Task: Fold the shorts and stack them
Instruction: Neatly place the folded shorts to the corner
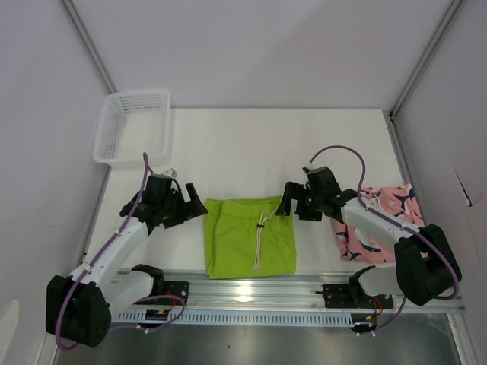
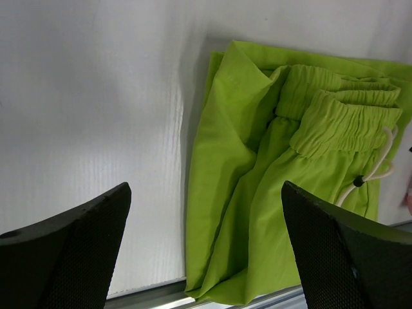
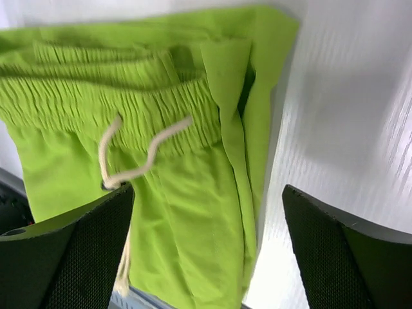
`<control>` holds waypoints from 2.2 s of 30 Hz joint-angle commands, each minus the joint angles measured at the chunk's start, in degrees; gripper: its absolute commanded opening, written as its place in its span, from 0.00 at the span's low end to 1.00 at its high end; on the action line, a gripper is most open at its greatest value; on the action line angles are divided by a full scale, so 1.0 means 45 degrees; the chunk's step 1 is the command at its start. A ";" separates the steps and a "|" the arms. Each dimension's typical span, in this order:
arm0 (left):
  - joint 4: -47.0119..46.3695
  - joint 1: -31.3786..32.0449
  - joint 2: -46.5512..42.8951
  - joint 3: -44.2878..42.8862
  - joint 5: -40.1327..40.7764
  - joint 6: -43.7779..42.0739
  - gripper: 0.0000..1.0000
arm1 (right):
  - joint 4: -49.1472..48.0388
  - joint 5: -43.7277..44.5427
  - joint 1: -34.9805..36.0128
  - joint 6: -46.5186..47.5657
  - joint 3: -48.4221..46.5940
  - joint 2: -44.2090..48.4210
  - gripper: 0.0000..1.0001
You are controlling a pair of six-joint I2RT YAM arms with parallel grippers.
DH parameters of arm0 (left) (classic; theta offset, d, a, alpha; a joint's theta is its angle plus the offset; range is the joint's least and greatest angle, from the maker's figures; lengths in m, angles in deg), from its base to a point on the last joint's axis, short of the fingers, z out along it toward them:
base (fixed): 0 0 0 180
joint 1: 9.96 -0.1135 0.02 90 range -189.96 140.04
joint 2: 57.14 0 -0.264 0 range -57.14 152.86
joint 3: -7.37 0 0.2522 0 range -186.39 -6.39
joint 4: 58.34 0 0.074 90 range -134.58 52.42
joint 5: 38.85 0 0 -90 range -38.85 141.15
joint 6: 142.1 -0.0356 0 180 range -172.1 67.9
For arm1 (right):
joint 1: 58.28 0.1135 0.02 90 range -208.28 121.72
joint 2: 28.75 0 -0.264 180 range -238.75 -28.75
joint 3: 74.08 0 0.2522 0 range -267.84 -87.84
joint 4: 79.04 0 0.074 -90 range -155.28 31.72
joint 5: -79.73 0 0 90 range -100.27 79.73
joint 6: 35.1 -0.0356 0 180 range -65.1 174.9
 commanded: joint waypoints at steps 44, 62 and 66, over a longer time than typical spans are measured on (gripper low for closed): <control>-0.5359 0.2494 -0.0234 0.4056 -0.0264 0.0301 0.92 | -0.3297 -0.3105 0.0050 0.0322 0.3057 -0.0543 0.44; -0.5849 0.3489 0.0236 0.4057 -0.0028 0.0711 0.46 | -0.3180 -0.2148 0.0869 0.0009 0.2491 -0.0600 0.33; -0.5828 0.3763 0.0216 0.3920 0.0011 0.0886 0.49 | -0.2945 -0.1563 0.1222 -0.0049 0.2199 -0.0621 0.26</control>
